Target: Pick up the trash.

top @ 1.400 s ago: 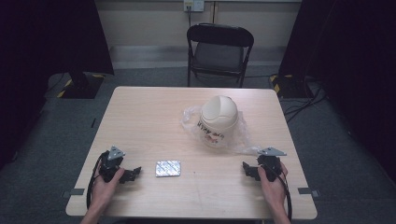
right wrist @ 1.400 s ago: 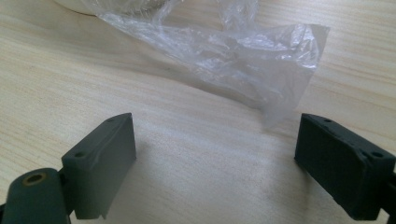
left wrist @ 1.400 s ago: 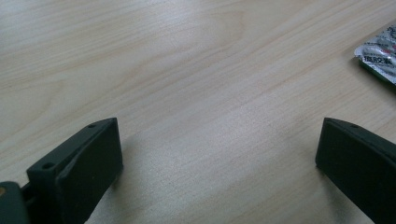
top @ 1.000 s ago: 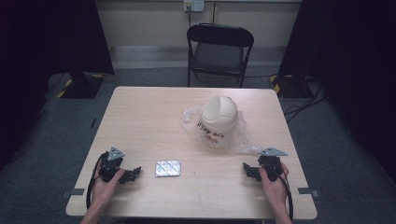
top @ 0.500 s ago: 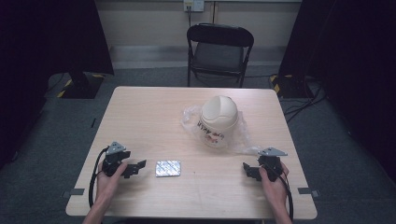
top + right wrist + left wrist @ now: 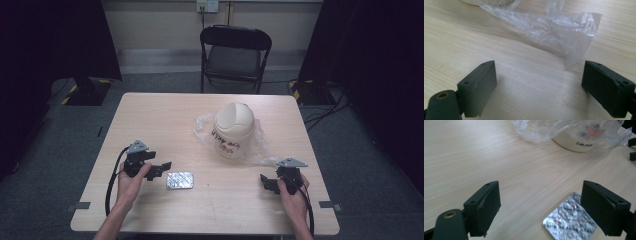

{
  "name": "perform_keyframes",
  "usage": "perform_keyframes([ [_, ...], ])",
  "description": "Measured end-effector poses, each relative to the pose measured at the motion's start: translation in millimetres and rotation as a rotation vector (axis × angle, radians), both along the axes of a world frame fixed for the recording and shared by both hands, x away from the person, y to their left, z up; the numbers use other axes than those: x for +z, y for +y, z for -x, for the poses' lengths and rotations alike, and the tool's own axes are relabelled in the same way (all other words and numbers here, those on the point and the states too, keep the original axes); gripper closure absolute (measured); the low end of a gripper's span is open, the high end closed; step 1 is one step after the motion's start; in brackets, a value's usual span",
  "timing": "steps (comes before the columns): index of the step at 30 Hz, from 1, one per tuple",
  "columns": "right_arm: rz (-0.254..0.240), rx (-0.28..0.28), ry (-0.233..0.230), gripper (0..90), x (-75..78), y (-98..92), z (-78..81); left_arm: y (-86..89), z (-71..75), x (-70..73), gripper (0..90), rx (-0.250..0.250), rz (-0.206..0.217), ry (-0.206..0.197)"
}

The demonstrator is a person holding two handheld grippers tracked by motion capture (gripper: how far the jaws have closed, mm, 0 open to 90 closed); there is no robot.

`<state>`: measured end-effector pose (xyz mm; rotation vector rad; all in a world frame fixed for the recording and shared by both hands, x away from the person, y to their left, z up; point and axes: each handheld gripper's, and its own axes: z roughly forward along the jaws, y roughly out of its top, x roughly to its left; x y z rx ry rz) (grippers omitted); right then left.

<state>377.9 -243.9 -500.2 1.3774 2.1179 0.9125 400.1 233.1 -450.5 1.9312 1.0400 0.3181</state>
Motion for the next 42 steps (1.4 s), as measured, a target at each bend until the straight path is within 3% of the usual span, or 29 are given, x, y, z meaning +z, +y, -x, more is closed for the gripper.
perform_keyframes([
  [9,-0.001,-0.001,0.001,11.5,0.0,0.1,0.1,-22.9,-14.3,12.1,16.1,-0.060,0.014,-0.008],
  [11,-0.001,0.001,0.001,11.5,0.0,0.1,0.1,-26.9,-16.2,14.8,16.1,-0.061,0.035,-0.014],
  [20,-0.001,-0.001,0.001,11.5,0.0,0.1,0.1,-50.9,-30.6,34.5,16.1,-0.125,0.038,-0.048],
  [26,-0.001,0.000,0.001,11.5,0.0,0.1,0.1,-64.4,-39.8,43.0,16.1,-0.144,0.042,-0.050],
  [28,-0.001,-0.001,0.002,11.5,0.1,0.1,0.1,-70.4,-44.6,47.2,16.0,-0.156,0.041,-0.054],
  [30,-0.002,-0.001,0.002,11.5,0.1,0.2,0.2,-77.1,-51.3,50.4,16.1,-0.174,0.082,-0.046],
  [38,0.000,-0.001,0.001,11.5,0.1,0.1,0.2,-94.0,-74.9,62.8,16.1,-0.172,0.099,-0.059],
  [39,0.000,-0.001,0.001,11.5,0.1,0.1,0.1,-97.5,-83.2,67.6,16.2,-0.167,0.120,-0.061],
  [42,0.000,-0.001,0.001,11.5,0.0,0.1,0.1,-104.0,-95.0,73.4,16.1,-0.167,0.125,-0.069],
])
